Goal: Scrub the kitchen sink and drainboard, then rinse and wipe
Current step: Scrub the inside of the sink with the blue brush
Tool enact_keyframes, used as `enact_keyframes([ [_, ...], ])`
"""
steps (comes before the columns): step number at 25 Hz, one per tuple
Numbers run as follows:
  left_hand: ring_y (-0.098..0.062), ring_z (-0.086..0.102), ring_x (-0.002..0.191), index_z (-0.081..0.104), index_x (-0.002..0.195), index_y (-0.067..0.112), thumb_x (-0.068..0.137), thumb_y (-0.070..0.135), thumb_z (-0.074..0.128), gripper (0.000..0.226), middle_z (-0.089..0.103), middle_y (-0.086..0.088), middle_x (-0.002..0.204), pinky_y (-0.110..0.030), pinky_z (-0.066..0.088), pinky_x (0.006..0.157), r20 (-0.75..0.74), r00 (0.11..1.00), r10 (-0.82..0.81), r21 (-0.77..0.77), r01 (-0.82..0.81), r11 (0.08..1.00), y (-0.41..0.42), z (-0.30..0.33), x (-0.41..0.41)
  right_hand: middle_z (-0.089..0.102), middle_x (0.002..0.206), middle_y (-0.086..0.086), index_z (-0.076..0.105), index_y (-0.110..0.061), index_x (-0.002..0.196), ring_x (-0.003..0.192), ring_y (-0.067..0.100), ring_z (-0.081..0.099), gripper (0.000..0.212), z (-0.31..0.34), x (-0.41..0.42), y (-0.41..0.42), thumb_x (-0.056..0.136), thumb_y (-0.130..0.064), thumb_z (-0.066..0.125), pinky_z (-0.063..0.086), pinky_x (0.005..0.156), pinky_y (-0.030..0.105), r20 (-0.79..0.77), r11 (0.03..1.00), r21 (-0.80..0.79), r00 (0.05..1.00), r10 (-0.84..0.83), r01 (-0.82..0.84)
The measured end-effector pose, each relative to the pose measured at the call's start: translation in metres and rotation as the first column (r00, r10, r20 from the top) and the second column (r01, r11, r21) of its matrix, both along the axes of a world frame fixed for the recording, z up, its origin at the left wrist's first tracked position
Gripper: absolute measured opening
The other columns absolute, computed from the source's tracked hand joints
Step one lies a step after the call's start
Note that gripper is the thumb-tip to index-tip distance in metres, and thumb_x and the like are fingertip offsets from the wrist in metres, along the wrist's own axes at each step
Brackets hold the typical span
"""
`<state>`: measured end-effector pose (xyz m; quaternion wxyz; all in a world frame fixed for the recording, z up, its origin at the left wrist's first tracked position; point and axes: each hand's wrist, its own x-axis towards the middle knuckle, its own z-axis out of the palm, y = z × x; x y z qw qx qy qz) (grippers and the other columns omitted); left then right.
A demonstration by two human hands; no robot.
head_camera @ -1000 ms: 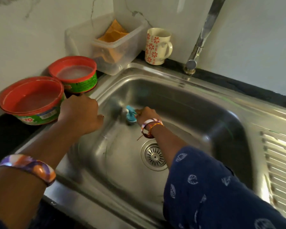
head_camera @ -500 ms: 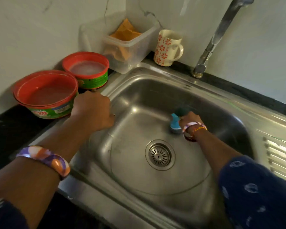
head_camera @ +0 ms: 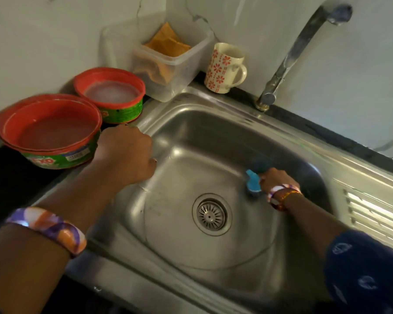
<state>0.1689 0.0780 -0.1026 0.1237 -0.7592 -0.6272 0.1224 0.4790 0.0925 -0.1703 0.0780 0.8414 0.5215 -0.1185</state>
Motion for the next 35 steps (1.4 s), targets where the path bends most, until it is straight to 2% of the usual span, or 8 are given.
enact_keyframes([
  [3, -0.025, 0.059, 0.107, 0.057, 0.117, 0.015, 0.092, 0.048, 0.044, 0.043, 0.059, -0.006, 0.117, -0.027, 0.041, 0.074, 0.018, 0.999, -0.037, 0.014, 0.037, 0.999, -0.002, 0.002, -0.006, 0.065, 0.116, 0.017, 0.064, -0.003, 0.111, 0.107, 0.032, 0.062, 0.031, 0.005, -0.004, 0.000, 0.090, -0.023, 0.055, 0.049, 0.086, 0.035, 0.019, 1.000, -0.020, 1.000, 0.012, -0.011],
  [6, -0.025, 0.058, 0.108, 0.057, 0.116, 0.016, 0.092, 0.047, 0.044, 0.042, 0.059, -0.005, 0.118, -0.028, 0.041, 0.073, 0.008, 0.997, -0.072, 0.003, 0.072, 0.997, 0.000, -0.001, -0.006, 0.062, 0.120, 0.021, 0.063, -0.001, 0.114, 0.112, 0.034, 0.059, 0.035, -0.005, -0.059, 0.032, 0.091, -0.026, 0.053, 0.048, 0.089, 0.036, -0.144, 0.995, 0.092, 0.988, 0.058, -0.045],
  [11, -0.023, 0.058, 0.107, 0.057, 0.114, 0.017, 0.092, 0.051, 0.041, 0.044, 0.059, -0.003, 0.117, -0.027, 0.036, 0.068, -0.035, 0.996, -0.086, 0.009, 0.086, 0.996, 0.006, -0.005, -0.004, 0.062, 0.122, 0.015, 0.060, -0.015, 0.123, 0.113, 0.033, 0.058, 0.033, -0.017, -0.156, 0.059, 0.095, -0.026, 0.047, 0.046, 0.090, 0.035, -0.268, 0.931, 0.192, 0.897, 0.353, -0.309],
  [16, -0.024, 0.059, 0.108, 0.057, 0.116, 0.016, 0.090, 0.053, 0.042, 0.047, 0.060, -0.004, 0.117, -0.028, 0.046, 0.081, -0.010, 0.998, -0.059, 0.053, 0.059, 0.997, 0.003, -0.002, -0.007, 0.062, 0.121, 0.012, 0.056, -0.020, 0.124, 0.110, 0.032, 0.060, 0.033, -0.019, -0.051, 0.000, 0.097, -0.032, 0.043, 0.048, 0.089, 0.038, 0.031, 0.982, 0.114, 0.988, 0.148, -0.151],
  [21, -0.024, 0.059, 0.108, 0.056, 0.116, 0.015, 0.091, 0.052, 0.042, 0.047, 0.059, -0.005, 0.117, -0.028, 0.045, 0.080, 0.005, 0.998, -0.061, 0.056, 0.061, 0.997, 0.003, -0.003, -0.007, 0.062, 0.120, 0.014, 0.060, -0.016, 0.121, 0.110, 0.033, 0.059, 0.032, -0.021, -0.016, -0.019, 0.095, -0.027, 0.045, 0.048, 0.088, 0.037, 0.006, 0.993, 0.106, 0.999, -0.047, 0.046],
  [28, -0.024, 0.060, 0.103, 0.057, 0.112, 0.017, 0.088, 0.056, 0.041, 0.048, 0.060, -0.004, 0.112, -0.026, 0.035, 0.069, -0.030, 0.999, -0.031, 0.053, 0.033, 0.998, 0.008, -0.009, -0.006, 0.059, 0.125, 0.016, 0.056, -0.015, 0.128, 0.114, 0.035, 0.055, 0.035, -0.036, -0.156, 0.051, 0.097, -0.021, 0.040, 0.045, 0.091, 0.036, -0.247, 0.905, 0.271, 0.885, 0.393, -0.327],
  [30, -0.025, 0.060, 0.102, 0.058, 0.111, 0.017, 0.087, 0.058, 0.043, 0.049, 0.061, -0.005, 0.111, -0.027, 0.037, 0.070, -0.017, 1.000, -0.021, 0.064, 0.022, 0.998, 0.006, -0.008, -0.007, 0.062, 0.121, 0.015, 0.057, -0.014, 0.124, 0.109, 0.034, 0.059, 0.033, -0.033, -0.128, 0.038, 0.097, -0.024, 0.042, 0.047, 0.089, 0.038, -0.163, 0.927, 0.236, 0.928, 0.334, -0.292],
  [35, -0.026, 0.059, 0.104, 0.059, 0.111, 0.015, 0.089, 0.051, 0.046, 0.044, 0.061, -0.007, 0.113, -0.028, 0.042, 0.076, 0.053, 0.998, -0.015, 0.055, 0.012, 0.998, 0.002, -0.004, -0.008, 0.060, 0.123, 0.021, 0.061, -0.007, 0.121, 0.113, 0.036, 0.058, 0.036, -0.008, -0.001, -0.023, 0.092, -0.026, 0.052, 0.046, 0.091, 0.038, -0.078, 0.990, 0.077, 0.990, -0.114, 0.120],
])
